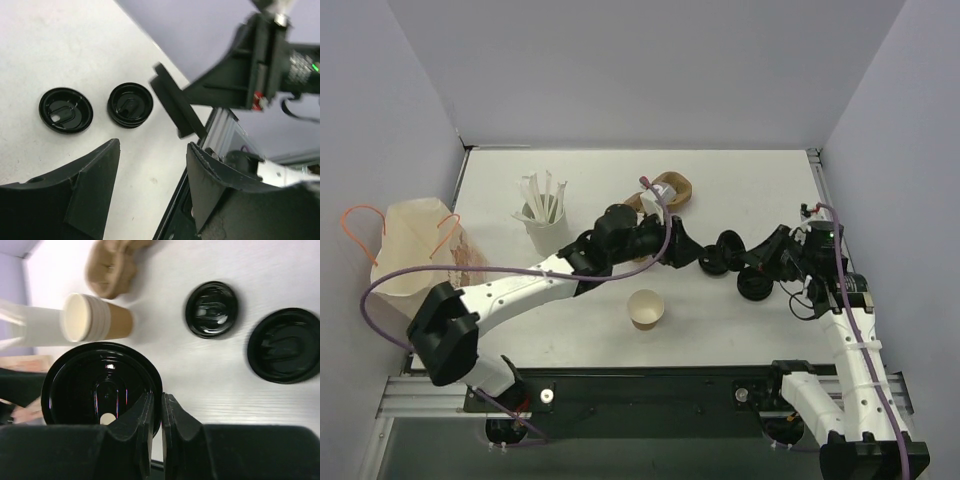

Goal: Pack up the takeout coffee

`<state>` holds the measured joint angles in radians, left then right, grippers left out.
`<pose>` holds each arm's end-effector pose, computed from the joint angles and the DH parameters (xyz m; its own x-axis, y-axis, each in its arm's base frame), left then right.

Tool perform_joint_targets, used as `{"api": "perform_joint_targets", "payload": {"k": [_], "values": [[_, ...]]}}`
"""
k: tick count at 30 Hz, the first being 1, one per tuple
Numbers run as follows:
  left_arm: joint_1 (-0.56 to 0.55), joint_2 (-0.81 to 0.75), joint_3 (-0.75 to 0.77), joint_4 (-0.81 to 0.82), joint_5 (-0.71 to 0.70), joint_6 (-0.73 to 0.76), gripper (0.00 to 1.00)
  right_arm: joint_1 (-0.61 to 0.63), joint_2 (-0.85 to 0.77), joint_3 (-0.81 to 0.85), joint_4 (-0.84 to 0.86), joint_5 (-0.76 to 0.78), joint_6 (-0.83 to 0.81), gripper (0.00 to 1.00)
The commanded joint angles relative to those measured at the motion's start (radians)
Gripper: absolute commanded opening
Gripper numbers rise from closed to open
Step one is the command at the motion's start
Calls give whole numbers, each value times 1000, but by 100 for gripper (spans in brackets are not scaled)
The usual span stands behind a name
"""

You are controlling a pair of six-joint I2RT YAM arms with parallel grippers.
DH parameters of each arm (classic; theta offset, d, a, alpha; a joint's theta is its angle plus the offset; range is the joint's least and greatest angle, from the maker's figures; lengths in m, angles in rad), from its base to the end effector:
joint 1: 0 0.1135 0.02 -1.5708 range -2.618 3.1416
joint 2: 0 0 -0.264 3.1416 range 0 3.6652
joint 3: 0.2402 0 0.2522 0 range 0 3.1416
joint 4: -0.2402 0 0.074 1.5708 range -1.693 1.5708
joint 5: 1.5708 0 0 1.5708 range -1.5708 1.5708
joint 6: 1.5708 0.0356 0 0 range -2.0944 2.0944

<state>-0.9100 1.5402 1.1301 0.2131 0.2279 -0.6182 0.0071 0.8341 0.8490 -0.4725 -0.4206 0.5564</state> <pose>0.2189 -0.2947 0.3135 -0.6224 -0.1192 -0.7735 0.6680 0.4342 -0.6044 0.1821 0.0158 0.3256 -0.5720 0.4781 -0.6665 -0.0832 0.7746 0.6270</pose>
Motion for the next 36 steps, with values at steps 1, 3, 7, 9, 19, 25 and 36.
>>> {"api": "perform_joint_targets", "payload": {"k": [1,3,7,9,19,25,36], "values": [[-16,-144,-145,155,125,121,68,-4,-44,9,161,-237,224,11],[-21,-166,-170,222,166,146,69,-4,-59,-5,230,-288,330,11],[-30,-150,-168,298,212,169,70,5,-81,-48,331,-348,456,11],[-32,-134,-159,322,218,166,70,7,-85,-57,362,-378,494,11],[-32,-143,-136,437,180,161,68,8,-96,-113,406,-468,560,11],[-32,-164,-135,442,131,186,68,8,-113,-136,443,-497,594,11],[-58,-146,-139,534,143,160,62,11,-147,-166,489,-524,637,11]]}}
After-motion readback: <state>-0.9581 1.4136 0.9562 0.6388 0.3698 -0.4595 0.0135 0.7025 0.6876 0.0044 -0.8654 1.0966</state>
